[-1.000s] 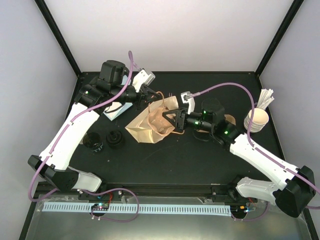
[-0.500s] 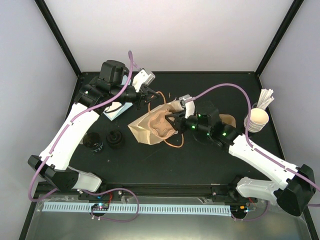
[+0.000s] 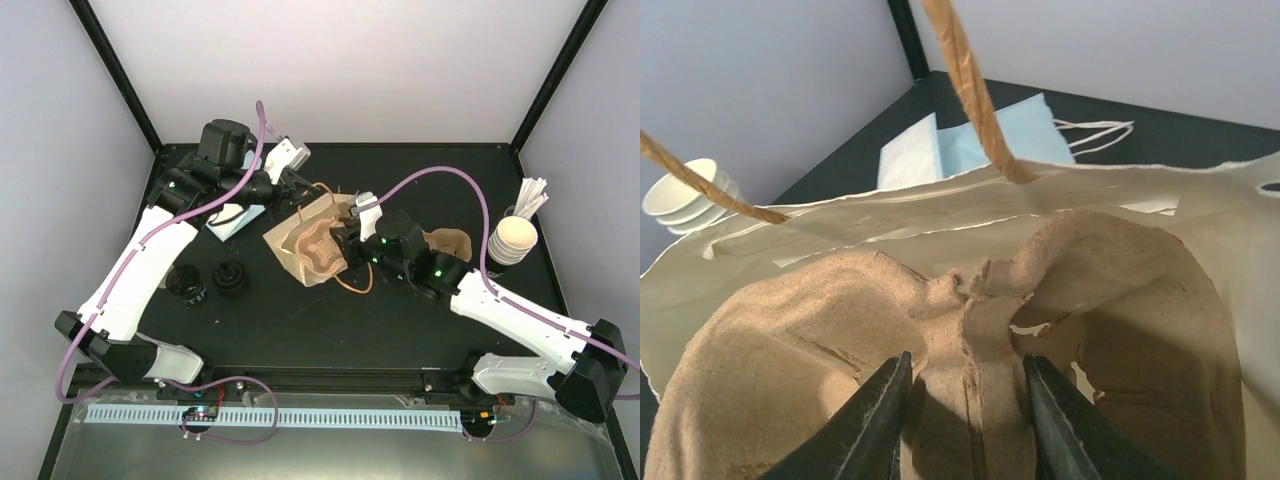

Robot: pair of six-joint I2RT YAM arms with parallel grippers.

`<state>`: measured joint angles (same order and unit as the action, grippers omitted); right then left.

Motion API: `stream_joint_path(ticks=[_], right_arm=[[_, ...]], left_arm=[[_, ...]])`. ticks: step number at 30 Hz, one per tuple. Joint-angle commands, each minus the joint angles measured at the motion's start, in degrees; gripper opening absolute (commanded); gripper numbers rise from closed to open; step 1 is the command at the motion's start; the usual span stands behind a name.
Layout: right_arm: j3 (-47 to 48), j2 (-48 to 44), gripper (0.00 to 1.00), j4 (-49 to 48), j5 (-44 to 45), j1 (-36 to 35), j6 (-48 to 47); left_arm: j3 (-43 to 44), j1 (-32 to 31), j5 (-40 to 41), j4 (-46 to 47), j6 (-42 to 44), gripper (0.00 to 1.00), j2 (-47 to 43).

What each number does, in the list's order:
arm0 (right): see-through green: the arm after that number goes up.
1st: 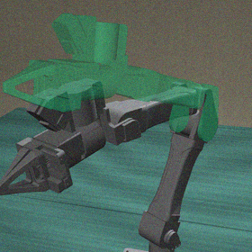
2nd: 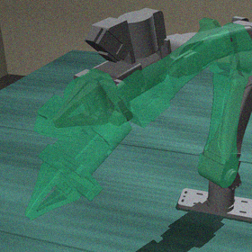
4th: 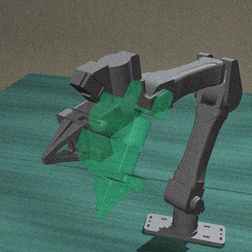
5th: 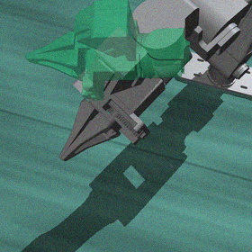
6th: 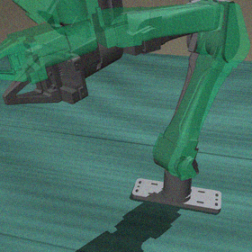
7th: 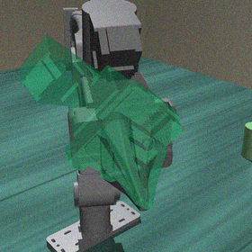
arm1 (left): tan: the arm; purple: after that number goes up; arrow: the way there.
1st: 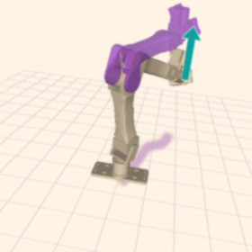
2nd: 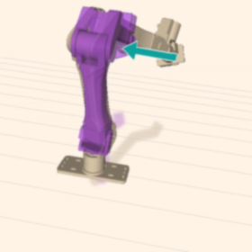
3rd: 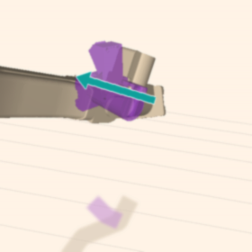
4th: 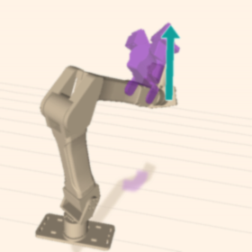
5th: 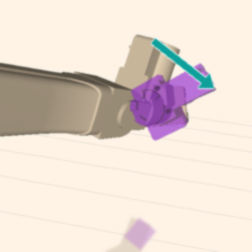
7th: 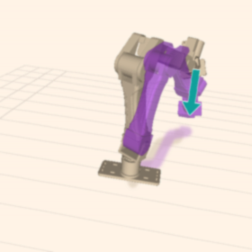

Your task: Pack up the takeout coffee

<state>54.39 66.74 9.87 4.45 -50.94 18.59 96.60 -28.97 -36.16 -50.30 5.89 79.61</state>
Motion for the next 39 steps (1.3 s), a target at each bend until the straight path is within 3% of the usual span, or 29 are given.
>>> stream_joint_path(ticks=[1, 39], right_arm=[[0.70, -1.48, 0.32, -1.87, 6.53, -0.12, -1.46], [0.96, -5.39, 0.34, 3.47, 9.58, 0.69, 1.66]], left_arm=[[2.44, -0.29, -1.20, -1.13, 0.61, 0.02, -0.40], [-1.06, -0.25, 3.42, -2.42, 1.35, 0.02, -4.25]])
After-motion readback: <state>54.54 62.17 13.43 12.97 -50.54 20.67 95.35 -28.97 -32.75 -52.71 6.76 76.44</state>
